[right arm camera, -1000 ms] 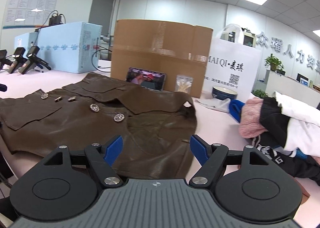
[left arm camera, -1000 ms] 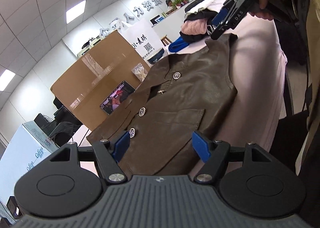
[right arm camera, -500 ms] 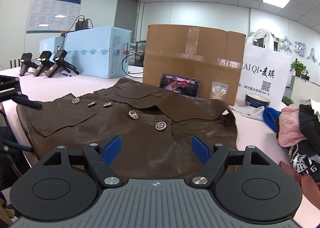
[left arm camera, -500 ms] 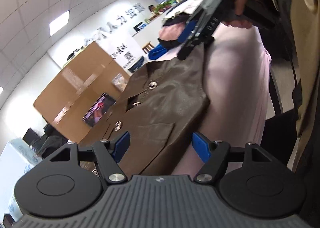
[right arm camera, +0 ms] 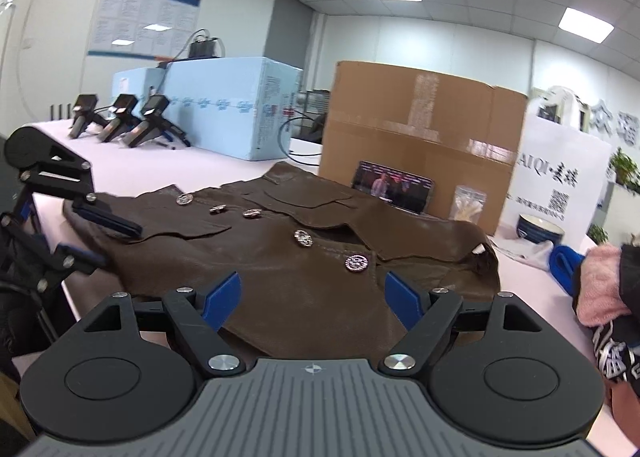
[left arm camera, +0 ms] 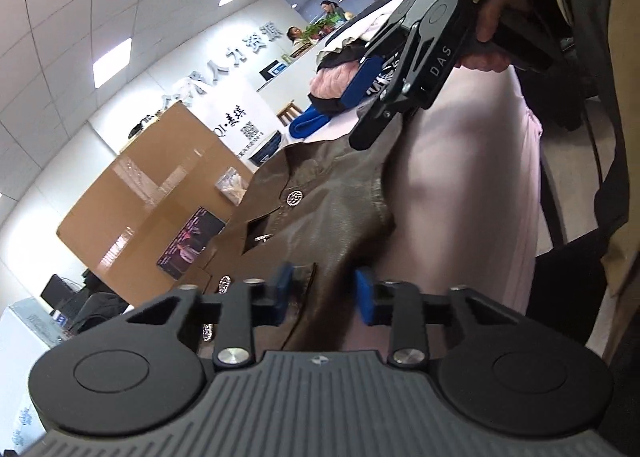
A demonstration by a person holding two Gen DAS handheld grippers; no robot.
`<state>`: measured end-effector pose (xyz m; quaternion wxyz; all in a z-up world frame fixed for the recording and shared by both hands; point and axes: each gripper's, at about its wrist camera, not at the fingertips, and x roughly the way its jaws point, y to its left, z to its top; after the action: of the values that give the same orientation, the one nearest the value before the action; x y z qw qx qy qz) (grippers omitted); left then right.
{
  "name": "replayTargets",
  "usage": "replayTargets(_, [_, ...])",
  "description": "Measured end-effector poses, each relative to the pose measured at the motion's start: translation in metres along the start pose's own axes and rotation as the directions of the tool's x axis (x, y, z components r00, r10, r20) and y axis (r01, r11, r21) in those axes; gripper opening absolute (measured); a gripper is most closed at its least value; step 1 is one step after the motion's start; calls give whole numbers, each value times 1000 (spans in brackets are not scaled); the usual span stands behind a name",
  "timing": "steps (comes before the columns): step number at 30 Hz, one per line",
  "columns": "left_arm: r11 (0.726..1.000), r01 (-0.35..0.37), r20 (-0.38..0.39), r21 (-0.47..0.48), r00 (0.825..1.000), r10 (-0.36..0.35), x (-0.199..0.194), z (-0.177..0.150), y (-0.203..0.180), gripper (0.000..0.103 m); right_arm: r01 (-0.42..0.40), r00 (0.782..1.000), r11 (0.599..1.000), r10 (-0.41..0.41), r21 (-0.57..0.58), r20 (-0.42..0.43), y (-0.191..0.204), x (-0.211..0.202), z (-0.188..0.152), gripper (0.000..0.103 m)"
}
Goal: Fold clothes
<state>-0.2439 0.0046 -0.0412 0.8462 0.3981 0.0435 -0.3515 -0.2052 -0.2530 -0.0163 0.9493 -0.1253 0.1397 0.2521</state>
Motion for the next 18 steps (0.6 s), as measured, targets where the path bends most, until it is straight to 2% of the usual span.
replayTargets(6, [999, -16, 54, -45, 998, 19, -6, 5, 18, 12, -101, 995, 986, 100, -135, -15, 25, 11, 4, 83])
replayTargets(11, [998, -22, 76, -65, 997, 27, -5, 8, 27, 10, -67, 998, 966, 64, -250, -21, 45, 41, 7, 81])
replayTargets(13, [997, -19, 72, -71, 997, 24, -4, 8, 28, 10, -63, 998, 960, 58, -271, -29, 45, 48, 8, 68])
replayTargets(15, [997, -26, 68, -74, 997, 31, -3, 8, 27, 13, -77, 997, 961, 68, -267, -41, 42, 58, 12, 37])
replayTargets(16, [997, -31, 60, -70, 998, 35, -2, 8, 25, 17, -83, 996, 963, 74, -256, -43, 41, 61, 14, 31])
replayTargets(17, [997, -37, 52, -64, 998, 40, -1, 7, 23, 30, -98, 995, 967, 90, -236, -43, 38, 63, 17, 23])
replayTargets(18, [997, -46, 35, -63, 998, 48, 0, 6, 20, 43, -112, 993, 972, 106, -208, -42, 34, 64, 21, 23])
